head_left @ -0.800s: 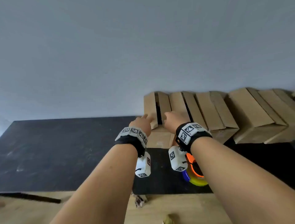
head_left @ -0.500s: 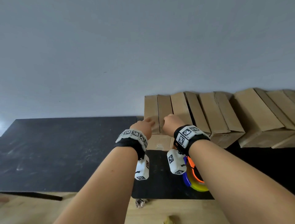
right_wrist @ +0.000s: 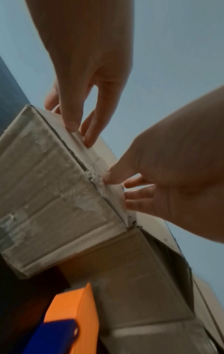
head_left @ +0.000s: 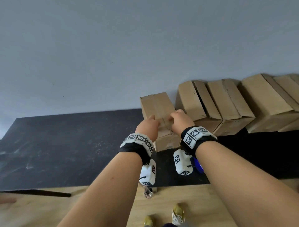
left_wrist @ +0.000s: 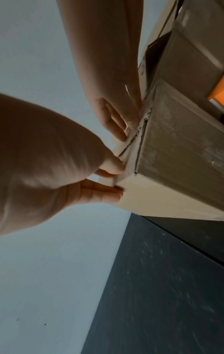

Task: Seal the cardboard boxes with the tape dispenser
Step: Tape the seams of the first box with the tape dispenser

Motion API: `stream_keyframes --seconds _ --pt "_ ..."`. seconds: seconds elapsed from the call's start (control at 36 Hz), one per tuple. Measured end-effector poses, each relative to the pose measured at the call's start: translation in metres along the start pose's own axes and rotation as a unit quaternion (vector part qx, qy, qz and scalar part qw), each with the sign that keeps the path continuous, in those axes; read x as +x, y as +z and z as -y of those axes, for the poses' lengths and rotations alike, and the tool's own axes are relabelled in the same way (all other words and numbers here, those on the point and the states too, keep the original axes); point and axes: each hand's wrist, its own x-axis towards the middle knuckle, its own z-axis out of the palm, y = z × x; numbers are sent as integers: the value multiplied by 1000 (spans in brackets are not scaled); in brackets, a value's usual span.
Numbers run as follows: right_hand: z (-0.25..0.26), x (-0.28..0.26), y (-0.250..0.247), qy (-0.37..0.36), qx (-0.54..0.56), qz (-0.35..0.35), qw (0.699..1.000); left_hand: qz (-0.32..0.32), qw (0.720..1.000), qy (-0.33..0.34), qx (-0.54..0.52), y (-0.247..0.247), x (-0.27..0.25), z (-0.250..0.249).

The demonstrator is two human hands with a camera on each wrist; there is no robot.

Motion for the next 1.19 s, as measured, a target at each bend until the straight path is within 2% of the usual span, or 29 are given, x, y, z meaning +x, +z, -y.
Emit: stream_keyframes --seconds 0.08,0.19,0.25,0.33,0.5,0.61,0.72,0.81,0.89,0.97,1.03,1.08,1.14,1.19 --pt "-2 -10 10 50 58 -36 996 -40 999 19 -4 10 -11 3" --pt "-8 -22 11 88 99 -15 991 -62 996 57 -7 21 -22 5" --pt "-11 -29 12 92 108 -12 990 -69 995 72 -6 25 -27 4" --pt "-14 -38 14 100 110 -15 989 -84 993 65 -41 24 -37 -3" --pt "-30 -53 13 107 142 5 984 -79 995 52 -40 27 -47 -17" --pt "-42 -58 11 86 177 14 980 -78 995 62 3 34 -52 -26" --pt "-50 -63 12 70 199 2 978 -121 990 54 48 47 -54 -34" --pt "-64 -70 17 98 219 -28 970 -174 982 49 53 60 -53 -38" --pt "-85 -78 26 145 180 -47 972 -190 981 39 -14 70 -53 -43" --pt "-109 -90 35 168 120 -27 978 -199 978 37 -46 82 -52 -46" --pt "-123 -95 40 166 77 -11 983 -207 975 25 -73 89 -52 -47" --pt "-134 -97 49 124 34 -5 992 -220 971 21 -90 93 -52 -49" --pt "-140 -98 58 102 36 13 994 -229 968 19 -104 95 -50 -51" --pt "-142 -95 68 120 56 34 991 -231 966 12 -112 96 -49 -52"
